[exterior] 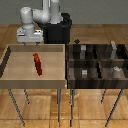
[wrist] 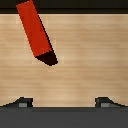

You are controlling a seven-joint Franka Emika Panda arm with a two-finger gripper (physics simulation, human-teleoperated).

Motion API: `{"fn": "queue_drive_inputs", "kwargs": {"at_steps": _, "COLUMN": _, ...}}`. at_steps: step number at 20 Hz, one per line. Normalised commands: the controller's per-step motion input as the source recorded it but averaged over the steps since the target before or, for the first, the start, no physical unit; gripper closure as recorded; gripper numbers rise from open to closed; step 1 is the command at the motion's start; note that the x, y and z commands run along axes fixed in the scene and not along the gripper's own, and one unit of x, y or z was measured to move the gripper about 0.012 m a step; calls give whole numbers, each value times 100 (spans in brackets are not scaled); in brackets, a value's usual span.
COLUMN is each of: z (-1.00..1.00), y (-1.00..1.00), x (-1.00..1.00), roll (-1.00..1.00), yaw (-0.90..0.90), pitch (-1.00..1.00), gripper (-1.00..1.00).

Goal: Place the box of cereal into the appropriate compartment.

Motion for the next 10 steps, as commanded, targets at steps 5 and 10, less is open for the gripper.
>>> {"fn": "queue_drive_inputs", "kwargs": {"at_steps": 5, "z": 0, "y": 0, "x": 20, "roll": 0, "yaw": 0, "pitch": 0, "gripper": -100}}
{"fn": "queue_drive_inputs", "kwargs": {"at_steps": 10, "z": 0, "y": 0, "x": 80, "roll": 0, "yaw": 0, "pitch": 0, "gripper": -100}}
